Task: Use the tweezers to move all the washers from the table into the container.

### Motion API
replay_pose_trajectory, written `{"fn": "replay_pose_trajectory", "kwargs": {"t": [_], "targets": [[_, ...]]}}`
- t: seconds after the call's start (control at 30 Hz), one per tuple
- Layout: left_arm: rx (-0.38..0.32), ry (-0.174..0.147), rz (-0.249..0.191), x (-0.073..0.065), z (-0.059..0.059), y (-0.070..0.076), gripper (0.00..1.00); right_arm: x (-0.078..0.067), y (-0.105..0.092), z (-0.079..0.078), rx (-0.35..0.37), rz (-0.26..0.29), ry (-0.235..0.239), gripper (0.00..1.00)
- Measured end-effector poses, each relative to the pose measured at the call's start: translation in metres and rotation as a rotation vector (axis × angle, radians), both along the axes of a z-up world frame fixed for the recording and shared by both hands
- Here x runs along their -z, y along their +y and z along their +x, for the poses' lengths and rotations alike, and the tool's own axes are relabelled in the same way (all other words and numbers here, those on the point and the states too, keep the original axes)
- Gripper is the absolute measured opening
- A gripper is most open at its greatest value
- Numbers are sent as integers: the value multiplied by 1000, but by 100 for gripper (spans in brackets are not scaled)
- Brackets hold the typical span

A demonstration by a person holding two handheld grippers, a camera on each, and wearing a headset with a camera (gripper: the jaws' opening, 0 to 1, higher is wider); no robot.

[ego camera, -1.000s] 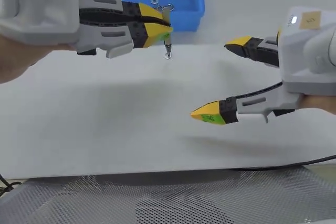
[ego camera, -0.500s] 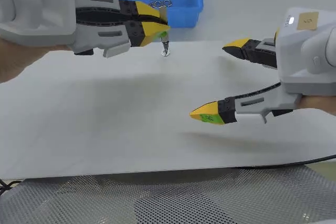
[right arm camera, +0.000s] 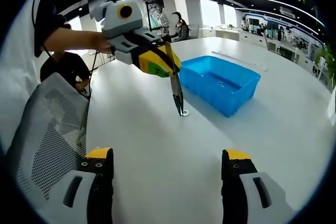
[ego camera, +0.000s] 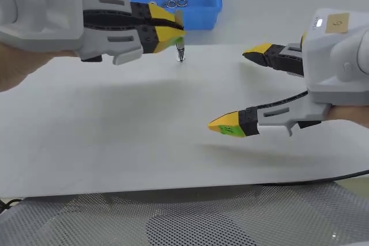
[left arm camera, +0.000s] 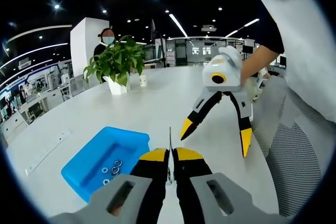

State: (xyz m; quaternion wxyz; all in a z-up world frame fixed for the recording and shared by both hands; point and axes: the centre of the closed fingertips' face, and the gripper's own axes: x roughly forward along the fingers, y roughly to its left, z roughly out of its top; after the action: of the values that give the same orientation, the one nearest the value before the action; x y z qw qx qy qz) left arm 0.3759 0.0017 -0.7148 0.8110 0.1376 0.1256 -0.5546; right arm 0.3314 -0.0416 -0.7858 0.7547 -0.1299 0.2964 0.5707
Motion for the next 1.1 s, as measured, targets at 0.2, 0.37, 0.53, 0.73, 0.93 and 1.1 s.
{"fn": "replay_pose_trajectory", "kwargs": {"t": [0.2,0.37,0.53,0.73,0.93,1.1], "targets": [[1,-13,10,1,1,1,7,0,1,-1,-8,-3,1,84],[2,-8,5,2,0,2,7,1,0,-3,-9,-9,5,84],[5,-33,21,2,0,2,7,0,0,-4,-9,-7,5,83],[10,-34,22,2,-1,1,7,1,0,-5,-9,-11,9,83],[3,-27,14,3,1,1,7,2,1,-6,-14,-10,13,83],[-11,23,-17,3,4,1,8,2,4,-6,-17,-6,16,82]]}}
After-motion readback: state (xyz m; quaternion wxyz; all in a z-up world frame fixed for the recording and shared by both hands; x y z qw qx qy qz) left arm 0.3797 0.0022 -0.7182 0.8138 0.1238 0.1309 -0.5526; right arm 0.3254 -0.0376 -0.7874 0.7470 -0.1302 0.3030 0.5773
